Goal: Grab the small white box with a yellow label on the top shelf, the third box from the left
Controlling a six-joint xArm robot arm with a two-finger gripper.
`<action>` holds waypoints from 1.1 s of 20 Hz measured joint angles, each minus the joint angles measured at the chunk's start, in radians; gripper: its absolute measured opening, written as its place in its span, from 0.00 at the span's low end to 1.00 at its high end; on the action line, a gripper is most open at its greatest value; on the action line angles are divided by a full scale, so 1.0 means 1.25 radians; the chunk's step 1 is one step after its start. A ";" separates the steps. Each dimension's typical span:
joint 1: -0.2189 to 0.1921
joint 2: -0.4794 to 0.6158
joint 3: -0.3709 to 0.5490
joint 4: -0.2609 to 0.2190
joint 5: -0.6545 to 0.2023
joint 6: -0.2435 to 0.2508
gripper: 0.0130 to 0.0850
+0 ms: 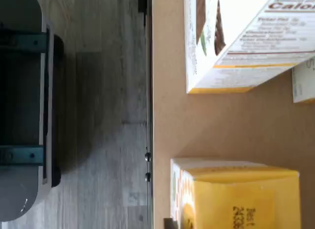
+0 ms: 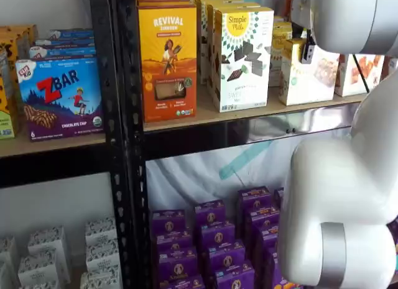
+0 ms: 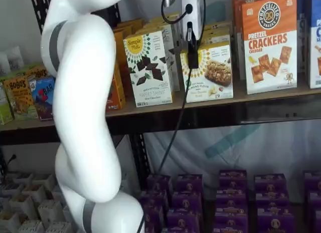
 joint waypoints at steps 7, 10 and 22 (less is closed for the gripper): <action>-0.003 -0.004 0.002 0.001 0.003 -0.002 0.33; -0.004 -0.007 0.004 0.001 0.003 -0.003 0.28; -0.001 -0.026 0.012 0.003 0.026 0.001 0.22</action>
